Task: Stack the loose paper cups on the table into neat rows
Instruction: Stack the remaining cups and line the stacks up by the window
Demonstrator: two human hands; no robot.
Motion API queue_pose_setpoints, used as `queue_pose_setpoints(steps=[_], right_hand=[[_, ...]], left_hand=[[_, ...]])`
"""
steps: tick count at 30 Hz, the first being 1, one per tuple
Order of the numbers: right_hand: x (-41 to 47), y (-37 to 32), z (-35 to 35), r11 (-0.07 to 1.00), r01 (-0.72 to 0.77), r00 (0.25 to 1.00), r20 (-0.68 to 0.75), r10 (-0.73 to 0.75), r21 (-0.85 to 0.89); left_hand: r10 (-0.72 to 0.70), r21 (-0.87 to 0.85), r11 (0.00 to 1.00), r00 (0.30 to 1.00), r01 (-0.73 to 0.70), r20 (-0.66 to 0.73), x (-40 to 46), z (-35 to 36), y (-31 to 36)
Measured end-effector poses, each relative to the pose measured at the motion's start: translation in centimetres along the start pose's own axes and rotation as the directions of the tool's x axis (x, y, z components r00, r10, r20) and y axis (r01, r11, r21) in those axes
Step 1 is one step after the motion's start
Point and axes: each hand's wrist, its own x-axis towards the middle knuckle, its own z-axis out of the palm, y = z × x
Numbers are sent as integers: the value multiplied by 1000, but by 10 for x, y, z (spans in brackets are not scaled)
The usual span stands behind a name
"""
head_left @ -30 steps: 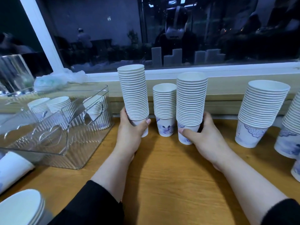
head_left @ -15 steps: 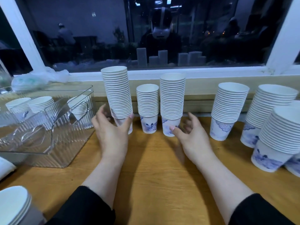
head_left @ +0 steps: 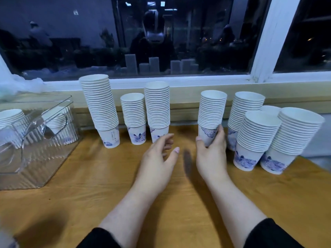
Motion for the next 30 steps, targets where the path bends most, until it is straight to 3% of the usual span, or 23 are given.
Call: queue_pose_setpoints(steps=[4,10,19,22,25,28,30], right_hand=[[15,6,6,1000,8,998,60,-8,7],[26,6,15,1000,-13,987,162,14,-10],[3,9,-2,999,-8,993,118,2,46],[-17,-1,-28,991,23,992,117,-39,135],[-34,-10,-74,968,167,986,-17,-167,187],[-30,-7,-131,922,353,908,-295,-298,156],[-16,5,-164,923,364,861,-425,-280,129]], left_hand=[[-57,-14,998,995,58,84,5,7,3],[-50,-10,999,995,51,83,12,13,0],[-41,11,999,998,40,47,13,16,-1],[-38,-15,999,997,39,61,12,24,6],[-61,-75,995,992,70,113,9,40,18],[-86,-120,987,975,112,203,3,62,33],[-79,-117,987,966,111,247,-1,80,42]])
